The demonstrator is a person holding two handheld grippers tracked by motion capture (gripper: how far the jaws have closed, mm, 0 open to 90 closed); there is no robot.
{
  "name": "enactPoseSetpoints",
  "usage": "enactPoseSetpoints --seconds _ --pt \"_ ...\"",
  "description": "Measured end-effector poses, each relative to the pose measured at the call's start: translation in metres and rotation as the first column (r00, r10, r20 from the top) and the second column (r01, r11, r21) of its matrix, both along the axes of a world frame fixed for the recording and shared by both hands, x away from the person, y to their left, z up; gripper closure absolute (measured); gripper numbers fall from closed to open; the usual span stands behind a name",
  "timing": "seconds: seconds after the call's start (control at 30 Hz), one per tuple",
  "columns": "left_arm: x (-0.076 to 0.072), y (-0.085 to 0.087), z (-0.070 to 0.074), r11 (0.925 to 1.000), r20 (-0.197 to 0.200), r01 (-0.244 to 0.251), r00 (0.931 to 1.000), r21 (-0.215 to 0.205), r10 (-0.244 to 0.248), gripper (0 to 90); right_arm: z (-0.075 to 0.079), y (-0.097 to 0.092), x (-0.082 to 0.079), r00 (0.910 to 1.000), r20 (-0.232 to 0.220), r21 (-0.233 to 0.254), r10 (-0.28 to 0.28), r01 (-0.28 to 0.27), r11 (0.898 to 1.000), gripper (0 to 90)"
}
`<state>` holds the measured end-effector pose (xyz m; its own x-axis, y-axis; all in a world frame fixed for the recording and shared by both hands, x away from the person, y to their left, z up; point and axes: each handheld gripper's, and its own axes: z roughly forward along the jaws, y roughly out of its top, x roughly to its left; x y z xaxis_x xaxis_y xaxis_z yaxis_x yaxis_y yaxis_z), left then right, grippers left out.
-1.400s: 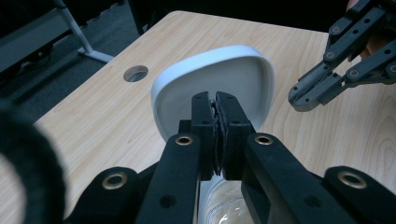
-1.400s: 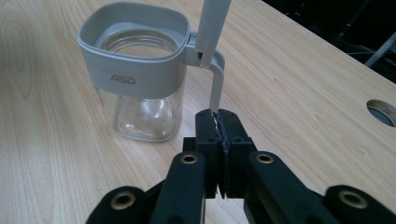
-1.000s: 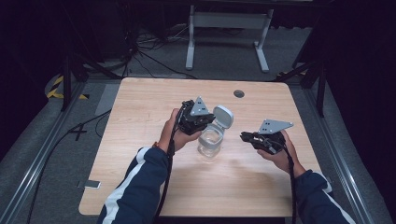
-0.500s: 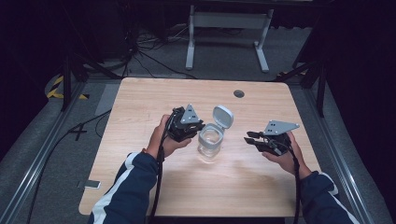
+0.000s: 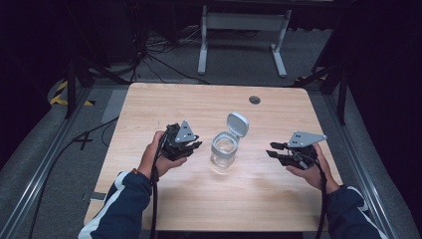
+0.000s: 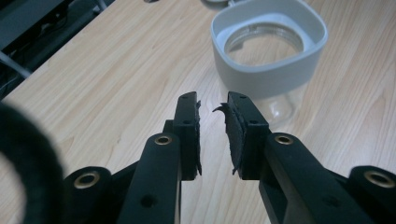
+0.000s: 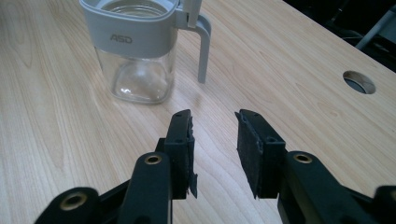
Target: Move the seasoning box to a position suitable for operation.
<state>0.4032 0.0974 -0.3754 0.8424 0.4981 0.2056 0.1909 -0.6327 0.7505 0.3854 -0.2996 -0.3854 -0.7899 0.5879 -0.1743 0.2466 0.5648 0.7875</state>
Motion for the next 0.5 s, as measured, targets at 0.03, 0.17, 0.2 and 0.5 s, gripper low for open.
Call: enactPoseSetpoints --seconds 0.03,0.17,0.2,0.5 --pt "0.000 0.000 0.000 1.0000 0.000 0.000 1.0000 0.000 0.000 73.7 0.000 -0.002 -0.001 1.0000 0.003 -0.001 -0.001 0.001 1.000 64.8" --pt "-0.004 0.010 -0.006 0.9997 -0.001 -0.013 0.9999 0.023 0.014 71.1 0.000 -0.007 -0.003 0.9999 0.002 -0.005 -0.010 0.010 1.000 62.6" --pt "-0.005 0.013 -0.008 0.9995 -0.007 -0.018 0.9998 0.024 0.018 71.1 0.000 -0.009 -0.004 0.9999 0.001 -0.007 -0.014 0.014 1.000 62.3" --pt "-0.018 0.037 -0.028 0.9923 -0.023 -0.068 0.9972 0.103 0.071 62.2 -0.005 -0.028 -0.011 0.9986 -0.007 -0.029 -0.052 0.051 0.998 55.8"
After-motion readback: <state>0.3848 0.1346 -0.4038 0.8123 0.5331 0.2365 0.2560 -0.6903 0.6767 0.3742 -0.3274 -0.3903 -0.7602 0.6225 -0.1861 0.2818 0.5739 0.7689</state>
